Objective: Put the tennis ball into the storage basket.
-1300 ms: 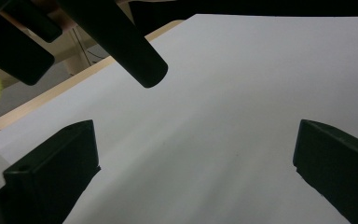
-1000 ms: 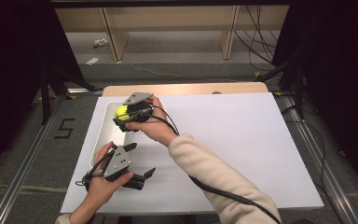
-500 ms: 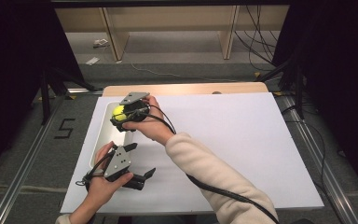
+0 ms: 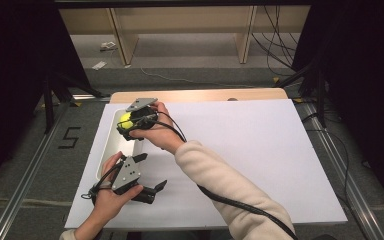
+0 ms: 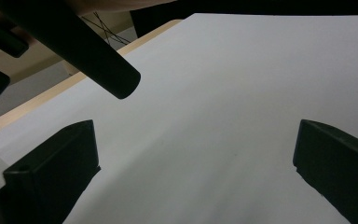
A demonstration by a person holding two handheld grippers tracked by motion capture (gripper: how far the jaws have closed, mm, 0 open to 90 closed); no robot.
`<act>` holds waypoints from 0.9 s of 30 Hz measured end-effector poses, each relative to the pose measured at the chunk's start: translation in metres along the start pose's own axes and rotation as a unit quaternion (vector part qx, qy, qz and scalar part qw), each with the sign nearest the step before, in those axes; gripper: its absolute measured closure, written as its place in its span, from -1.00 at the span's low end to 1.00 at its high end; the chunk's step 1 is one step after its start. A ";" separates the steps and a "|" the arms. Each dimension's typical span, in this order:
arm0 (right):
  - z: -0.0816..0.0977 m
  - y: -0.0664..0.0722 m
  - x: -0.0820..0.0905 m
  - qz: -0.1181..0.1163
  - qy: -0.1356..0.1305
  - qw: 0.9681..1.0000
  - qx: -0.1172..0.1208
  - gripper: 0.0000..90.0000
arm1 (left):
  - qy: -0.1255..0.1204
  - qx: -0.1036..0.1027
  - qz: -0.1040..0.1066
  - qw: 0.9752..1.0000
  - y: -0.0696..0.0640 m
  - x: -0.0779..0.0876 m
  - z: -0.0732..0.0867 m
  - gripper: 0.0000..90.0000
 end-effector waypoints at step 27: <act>0.000 0.000 -0.013 -0.005 0.006 1.000 -0.006 -0.40 | -0.001 0.000 0.001 1.000 -0.001 0.000 0.000 -1.00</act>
Point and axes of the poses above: each handheld gripper's, and its own axes: x roughly backward along the jaws, z roughly out of its underside, y roughly to its left, the point moved 4 cm from there along -x, roughly forward along the jaws, and after that the axes turned 8 degrees about -y, right-handed, at the moved point
